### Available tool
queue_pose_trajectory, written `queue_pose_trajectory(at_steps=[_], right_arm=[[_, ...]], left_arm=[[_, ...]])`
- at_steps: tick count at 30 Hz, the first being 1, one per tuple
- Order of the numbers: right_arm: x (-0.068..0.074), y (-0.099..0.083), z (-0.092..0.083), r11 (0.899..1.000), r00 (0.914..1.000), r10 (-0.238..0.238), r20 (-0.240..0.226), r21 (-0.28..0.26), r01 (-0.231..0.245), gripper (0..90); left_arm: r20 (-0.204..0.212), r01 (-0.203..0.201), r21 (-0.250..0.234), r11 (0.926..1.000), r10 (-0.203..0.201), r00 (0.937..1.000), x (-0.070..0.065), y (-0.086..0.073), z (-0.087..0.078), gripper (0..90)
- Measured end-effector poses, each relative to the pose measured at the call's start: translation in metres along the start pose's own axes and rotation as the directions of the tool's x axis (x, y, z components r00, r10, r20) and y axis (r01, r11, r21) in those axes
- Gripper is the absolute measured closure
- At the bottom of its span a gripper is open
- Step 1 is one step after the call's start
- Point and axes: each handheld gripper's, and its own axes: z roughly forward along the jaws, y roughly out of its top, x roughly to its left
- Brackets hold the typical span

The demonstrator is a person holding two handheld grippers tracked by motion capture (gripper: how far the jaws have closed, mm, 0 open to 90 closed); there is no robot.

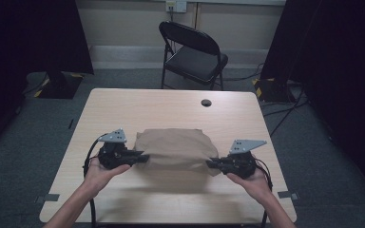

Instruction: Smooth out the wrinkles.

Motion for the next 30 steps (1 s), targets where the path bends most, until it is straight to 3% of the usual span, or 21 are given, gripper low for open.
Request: queue_pose_trajectory(at_steps=[2, 6, 8, 9, 12, 15, 16, 17, 19, 22, 23, 25, 26, 27, 30], right_arm=[[0.007, -0.002, -0.009, 1.000, 0.9994, -0.008, -0.033, -0.030, 0.007, 84.5], [0.020, 0.007, -0.028, 0.996, 0.9991, -0.033, -0.028, -0.081, 0.031, 84.6], [0.021, 0.015, -0.036, 0.993, 0.9987, -0.036, -0.035, -0.111, 0.032, 84.3], [0.019, 0.019, -0.037, 0.992, 0.9990, -0.035, -0.027, -0.119, 0.032, 83.9], [0.003, 0.023, -0.027, 0.996, 1.0000, 0.001, 0.009, -0.091, 0.000, 79.2], [-0.014, 0.016, -0.002, 1.000, 0.9995, 0.012, 0.031, -0.017, -0.012, 82.4], [-0.017, 0.011, 0.006, 1.000, 0.9994, 0.017, 0.030, 0.007, -0.017, 82.5], [-0.020, 0.004, 0.015, 0.999, 0.9990, 0.025, 0.037, 0.024, -0.026, 81.7], [-0.020, -0.001, 0.022, 0.999, 0.9987, 0.032, 0.039, 0.023, -0.033, 82.3], [-0.023, -0.003, 0.026, 0.999, 0.9970, 0.039, 0.067, 0.020, -0.040, 81.0], [-0.026, -0.004, 0.027, 0.998, 0.9952, 0.055, 0.081, 0.009, -0.056, 74.7], [-0.027, -0.005, 0.029, 0.998, 0.9928, 0.066, 0.100, 0.010, -0.067, 72.6], [-0.027, -0.005, 0.029, 0.998, 0.9928, 0.066, 0.100, 0.010, -0.067, 72.6], [-0.022, -0.009, 0.030, 0.997, 0.9907, 0.070, 0.117, 0.007, -0.072, 64.5], [-0.017, -0.012, 0.028, 0.997, 0.9860, 0.074, 0.150, 0.016, -0.077, 57.7]], left_arm=[[0.021, -0.023, -0.029, 0.9993, 0.024, 0.9995, -0.009, 0.002, -0.008, 80.7], [0.071, -0.041, -0.081, 0.9958, 0.047, 0.9964, -0.028, 0.017, -0.021, 81.3], [0.054, -0.052, -0.079, 0.9955, 0.057, 0.9969, -0.030, 0.026, -0.023, 81.4], [0.041, -0.050, -0.069, 0.9964, 0.053, 0.9978, -0.026, 0.029, -0.022, 81.3], [0.016, 0.030, -0.013, 0.9995, -0.030, 0.9994, 0.000, 0.026, -0.006, 81.4], [0.018, 0.111, 0.020, 0.9936, -0.112, 0.9936, 0.024, 0.012, 0.014, 81.4], [0.030, 0.143, 0.006, 0.9897, -0.143, 0.9892, 0.029, 0.007, 0.019, 81.4], [0.030, 0.148, 0.005, 0.9890, -0.148, 0.9886, 0.030, 0.005, 0.020, 81.4], [0.011, 0.127, 0.038, 0.9912, -0.127, 0.9918, 0.031, 0.005, 0.022, 81.4], [-0.006, 0.135, 0.054, 0.9894, -0.135, 0.9908, 0.036, 0.005, 0.023, 81.4], [-0.030, 0.137, 0.081, 0.9873, -0.135, 0.9904, 0.041, 0.004, 0.026, 81.4], [-0.042, 0.149, 0.099, 0.9839, -0.145, 0.9885, 0.046, 0.001, 0.030, 81.4], [-0.042, 0.149, 0.099, 0.9839, -0.145, 0.9885, 0.046, 0.001, 0.030, 81.4], [-0.041, 0.167, 0.087, 0.9820, -0.164, 0.9855, 0.052, -0.003, 0.033, 81.4], [-0.030, 0.185, 0.073, 0.9800, -0.183, 0.9826, 0.055, -0.007, 0.034, 81.4]])
